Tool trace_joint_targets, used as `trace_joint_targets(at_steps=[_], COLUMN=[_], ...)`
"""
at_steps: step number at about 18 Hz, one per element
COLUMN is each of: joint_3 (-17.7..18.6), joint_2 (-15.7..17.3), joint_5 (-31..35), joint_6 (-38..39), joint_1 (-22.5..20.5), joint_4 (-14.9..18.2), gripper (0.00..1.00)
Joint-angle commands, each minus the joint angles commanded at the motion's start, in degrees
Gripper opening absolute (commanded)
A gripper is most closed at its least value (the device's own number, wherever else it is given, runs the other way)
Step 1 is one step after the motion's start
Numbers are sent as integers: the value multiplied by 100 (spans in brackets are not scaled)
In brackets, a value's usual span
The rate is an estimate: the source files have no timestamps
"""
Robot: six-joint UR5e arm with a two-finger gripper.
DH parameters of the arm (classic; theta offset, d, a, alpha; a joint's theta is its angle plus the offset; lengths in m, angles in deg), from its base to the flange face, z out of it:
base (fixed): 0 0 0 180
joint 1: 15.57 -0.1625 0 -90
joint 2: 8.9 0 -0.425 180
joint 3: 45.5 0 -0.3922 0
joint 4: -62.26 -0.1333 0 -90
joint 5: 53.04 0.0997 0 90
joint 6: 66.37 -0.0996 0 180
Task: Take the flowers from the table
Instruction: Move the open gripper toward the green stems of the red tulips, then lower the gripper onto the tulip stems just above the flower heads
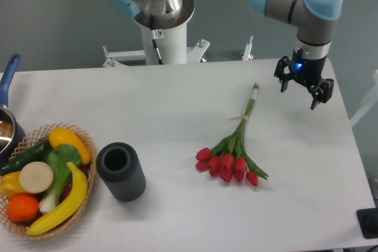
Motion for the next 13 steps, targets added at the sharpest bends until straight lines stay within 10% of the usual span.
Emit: trace_joint_targets(at_steps=[13], joint_3=[237], joint_2=[-219], joint_5=[-343], joint_6=[1959], joint_1=[623], joint_4=[-176], gripper=[100])
